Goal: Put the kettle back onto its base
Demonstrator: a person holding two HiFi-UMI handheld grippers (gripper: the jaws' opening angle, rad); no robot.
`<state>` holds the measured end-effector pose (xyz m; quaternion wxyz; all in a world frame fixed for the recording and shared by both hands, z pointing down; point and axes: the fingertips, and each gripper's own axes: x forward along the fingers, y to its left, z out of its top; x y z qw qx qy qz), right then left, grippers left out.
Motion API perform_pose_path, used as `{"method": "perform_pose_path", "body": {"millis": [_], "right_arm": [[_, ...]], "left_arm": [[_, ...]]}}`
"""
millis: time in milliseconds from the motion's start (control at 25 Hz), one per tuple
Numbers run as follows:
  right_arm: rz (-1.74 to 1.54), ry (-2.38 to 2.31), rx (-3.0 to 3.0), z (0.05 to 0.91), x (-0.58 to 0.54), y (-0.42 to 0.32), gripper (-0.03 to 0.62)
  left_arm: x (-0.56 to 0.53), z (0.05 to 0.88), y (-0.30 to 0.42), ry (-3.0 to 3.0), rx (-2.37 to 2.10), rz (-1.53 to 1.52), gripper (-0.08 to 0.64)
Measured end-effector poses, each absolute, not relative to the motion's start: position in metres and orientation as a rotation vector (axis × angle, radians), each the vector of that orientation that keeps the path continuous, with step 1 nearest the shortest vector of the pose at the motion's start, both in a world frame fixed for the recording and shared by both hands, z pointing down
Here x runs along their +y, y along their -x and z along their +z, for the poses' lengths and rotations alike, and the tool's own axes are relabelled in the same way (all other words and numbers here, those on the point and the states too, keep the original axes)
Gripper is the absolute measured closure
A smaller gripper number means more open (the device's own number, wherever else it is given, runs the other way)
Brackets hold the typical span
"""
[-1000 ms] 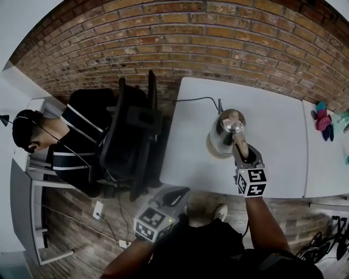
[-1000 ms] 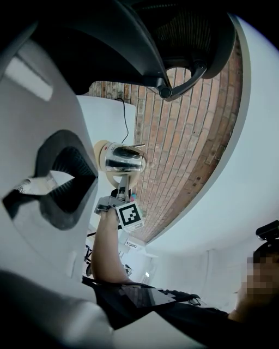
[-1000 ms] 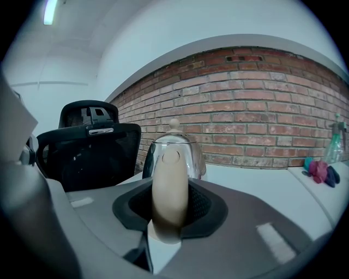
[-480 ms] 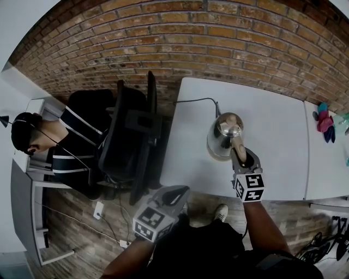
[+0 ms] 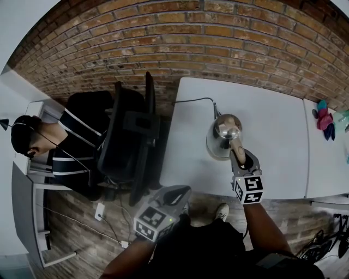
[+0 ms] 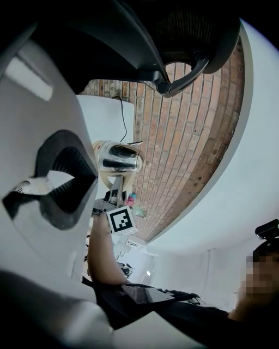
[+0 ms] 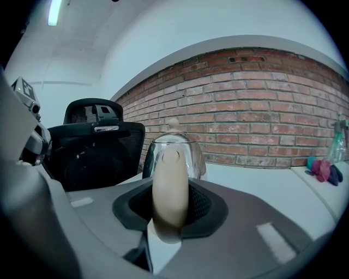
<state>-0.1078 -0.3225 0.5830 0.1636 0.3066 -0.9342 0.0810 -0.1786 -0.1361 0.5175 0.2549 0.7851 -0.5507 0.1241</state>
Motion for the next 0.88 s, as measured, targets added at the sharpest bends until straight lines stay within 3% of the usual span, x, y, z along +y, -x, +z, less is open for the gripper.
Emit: {"method": "perform_pose_path", "body": {"millis": [880], "right_arm": [[0.208, -0.900, -2.670, 0.589, -0.312, 0.096, 0.463]], "left_arm": [[-0.137, 0.516, 0.174, -2.147, -1.486, 0.342, 0.558]]}}
